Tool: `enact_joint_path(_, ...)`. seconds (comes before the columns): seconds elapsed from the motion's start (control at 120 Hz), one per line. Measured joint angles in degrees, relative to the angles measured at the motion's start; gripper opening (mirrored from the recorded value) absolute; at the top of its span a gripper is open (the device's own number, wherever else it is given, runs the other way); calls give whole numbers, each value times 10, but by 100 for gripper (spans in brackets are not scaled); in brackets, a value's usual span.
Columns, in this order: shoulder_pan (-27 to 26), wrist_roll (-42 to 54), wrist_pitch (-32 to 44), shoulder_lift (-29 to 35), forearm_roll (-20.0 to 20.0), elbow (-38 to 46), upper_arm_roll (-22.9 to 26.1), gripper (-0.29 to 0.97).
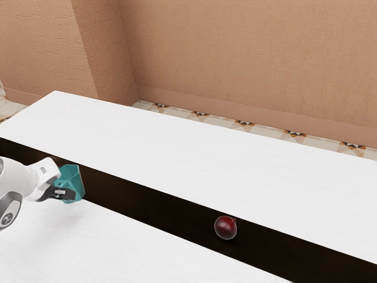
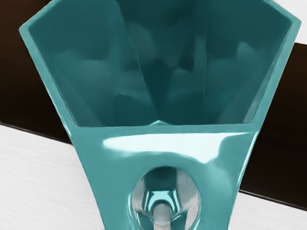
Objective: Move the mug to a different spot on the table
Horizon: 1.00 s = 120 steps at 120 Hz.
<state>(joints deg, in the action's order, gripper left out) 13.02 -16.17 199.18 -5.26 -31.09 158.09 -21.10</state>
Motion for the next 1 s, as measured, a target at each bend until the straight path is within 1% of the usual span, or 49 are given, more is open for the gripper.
enact_joint_path(0.133, 0, -7, -3, 1, -6, -1, 0, 52)
enact_joint_path(0.475, 0, -19, -4, 1, -10, -5, 0, 27)
enact_joint_path(1.0, -2, -28, -6, 1, -11, -12, 3, 5)
